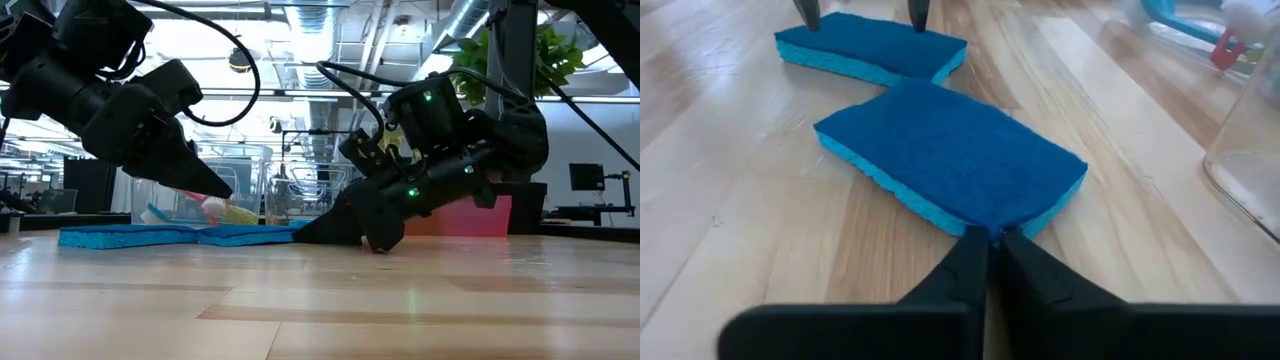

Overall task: Pick & Place Kitchen Sink Supplies
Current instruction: Put the blue sponge into the transparent bin

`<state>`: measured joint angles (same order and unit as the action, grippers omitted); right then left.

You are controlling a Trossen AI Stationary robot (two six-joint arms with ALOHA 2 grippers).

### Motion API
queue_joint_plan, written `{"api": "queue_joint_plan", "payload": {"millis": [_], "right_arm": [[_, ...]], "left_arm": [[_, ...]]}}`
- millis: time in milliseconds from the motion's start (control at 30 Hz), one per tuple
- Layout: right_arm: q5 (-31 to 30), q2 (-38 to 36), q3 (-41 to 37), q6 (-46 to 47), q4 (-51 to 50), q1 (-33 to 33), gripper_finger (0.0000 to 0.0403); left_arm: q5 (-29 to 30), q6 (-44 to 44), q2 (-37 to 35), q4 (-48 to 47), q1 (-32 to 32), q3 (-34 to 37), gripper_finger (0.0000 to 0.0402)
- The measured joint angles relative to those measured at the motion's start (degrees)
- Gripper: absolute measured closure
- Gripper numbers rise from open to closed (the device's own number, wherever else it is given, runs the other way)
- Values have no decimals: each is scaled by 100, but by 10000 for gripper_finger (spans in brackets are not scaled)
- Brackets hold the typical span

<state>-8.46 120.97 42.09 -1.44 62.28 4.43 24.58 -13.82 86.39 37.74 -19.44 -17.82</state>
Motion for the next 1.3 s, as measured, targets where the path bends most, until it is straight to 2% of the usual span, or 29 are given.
{"api": "queue_joint_plan", "payload": {"millis": [167,433,700,933,1033,1300], "right_arm": [[-46,-173,-71,-15,-57,26,397],[-82,-957,-391,-219,-146,264,400],[-80,-1530,-417,-596,-654,601,401],[-206,-1827,-417,-895,-1145,763,402],[-299,-1897,-417,-1014,-1189,824,402],[-405,-1915,-417,-1120,-1191,901,402]], "left_arm": [[0,-1,0,1,0,0,216],[0,24,0,21,0,0,216],[-9,390,0,77,-66,-2,216],[-6,300,2,416,-159,-4,216],[-282,27,2,495,-92,-7,216],[-1624,-1170,2,533,414,-7,216]]}}
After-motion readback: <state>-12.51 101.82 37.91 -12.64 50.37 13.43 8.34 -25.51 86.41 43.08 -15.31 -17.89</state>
